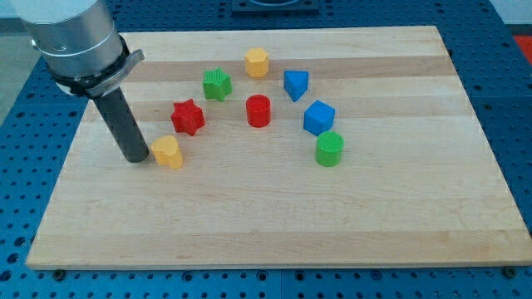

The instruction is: Push the yellow heart below the red star

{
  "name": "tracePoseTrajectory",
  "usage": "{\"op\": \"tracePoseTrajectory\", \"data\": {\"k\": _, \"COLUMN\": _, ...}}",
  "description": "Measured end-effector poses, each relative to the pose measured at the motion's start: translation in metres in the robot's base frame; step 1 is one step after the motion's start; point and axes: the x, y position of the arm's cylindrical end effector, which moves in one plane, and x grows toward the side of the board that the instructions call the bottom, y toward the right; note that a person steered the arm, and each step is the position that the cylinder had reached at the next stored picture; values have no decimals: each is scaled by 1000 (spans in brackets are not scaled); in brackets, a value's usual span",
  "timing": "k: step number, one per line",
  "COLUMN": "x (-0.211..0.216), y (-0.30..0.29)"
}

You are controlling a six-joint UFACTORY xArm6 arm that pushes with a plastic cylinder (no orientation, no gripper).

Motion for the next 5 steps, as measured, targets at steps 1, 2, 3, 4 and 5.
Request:
{"op": "tracePoseTrajectory", "data": {"k": 1, "x": 0, "y": 0}}
{"op": "tracePoseTrajectory", "data": {"k": 2, "x": 0, "y": 0}}
{"op": "tracePoseTrajectory", "data": {"k": 3, "x": 0, "y": 0}}
{"op": "tracePoseTrajectory", "data": {"k": 4, "x": -2, "y": -1}}
{"op": "tracePoseTrajectory", "data": {"k": 5, "x": -4, "y": 5}}
